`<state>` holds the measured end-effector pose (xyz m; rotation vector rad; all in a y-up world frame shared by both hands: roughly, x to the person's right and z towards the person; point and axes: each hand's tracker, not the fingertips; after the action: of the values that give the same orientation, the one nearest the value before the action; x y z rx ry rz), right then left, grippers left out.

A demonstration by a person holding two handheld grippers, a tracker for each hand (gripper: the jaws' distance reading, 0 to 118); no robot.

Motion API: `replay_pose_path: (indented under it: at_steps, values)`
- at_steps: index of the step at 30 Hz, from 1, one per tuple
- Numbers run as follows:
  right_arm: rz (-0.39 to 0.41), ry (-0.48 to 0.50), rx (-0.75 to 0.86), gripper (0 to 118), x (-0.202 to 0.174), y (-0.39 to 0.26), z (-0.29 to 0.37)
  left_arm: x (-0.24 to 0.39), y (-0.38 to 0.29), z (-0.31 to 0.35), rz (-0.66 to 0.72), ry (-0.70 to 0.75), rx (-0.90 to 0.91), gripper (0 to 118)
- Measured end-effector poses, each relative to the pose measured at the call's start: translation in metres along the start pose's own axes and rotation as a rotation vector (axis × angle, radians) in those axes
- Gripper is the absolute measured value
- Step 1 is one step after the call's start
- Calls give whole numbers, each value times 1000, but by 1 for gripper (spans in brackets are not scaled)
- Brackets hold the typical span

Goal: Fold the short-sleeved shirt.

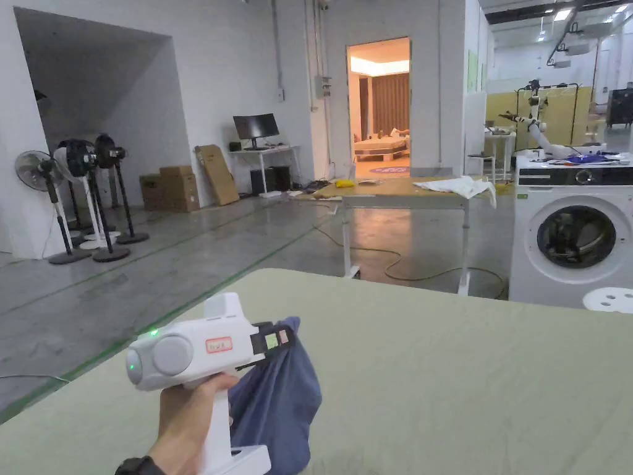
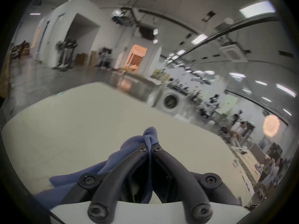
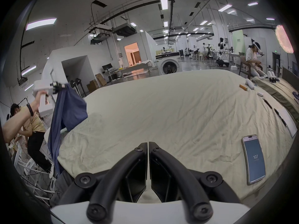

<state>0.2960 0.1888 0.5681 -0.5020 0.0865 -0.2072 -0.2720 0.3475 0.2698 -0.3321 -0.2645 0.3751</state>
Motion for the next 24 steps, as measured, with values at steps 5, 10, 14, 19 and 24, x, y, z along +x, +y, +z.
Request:
replay_pose_path:
  at_steps: [5,10,14,19,24]
  values:
    - [-68,-24,54,1,11,-7,20,108,-10,-50,-117,-209,-82,0]
    - [-95,-89,83,1,22,-13,41,215,-109,-107,-157,-441,-279,0]
    - [-118,-151,104,1,33,-18,62,296,-213,-124,-151,-652,-506,0]
    - [-69,-250,98,1,36,-25,85,332,-341,-94,-76,-663,-733,0]
    - [-98,-231,81,1,39,-32,82,328,-409,-57,-87,-700,-845,0]
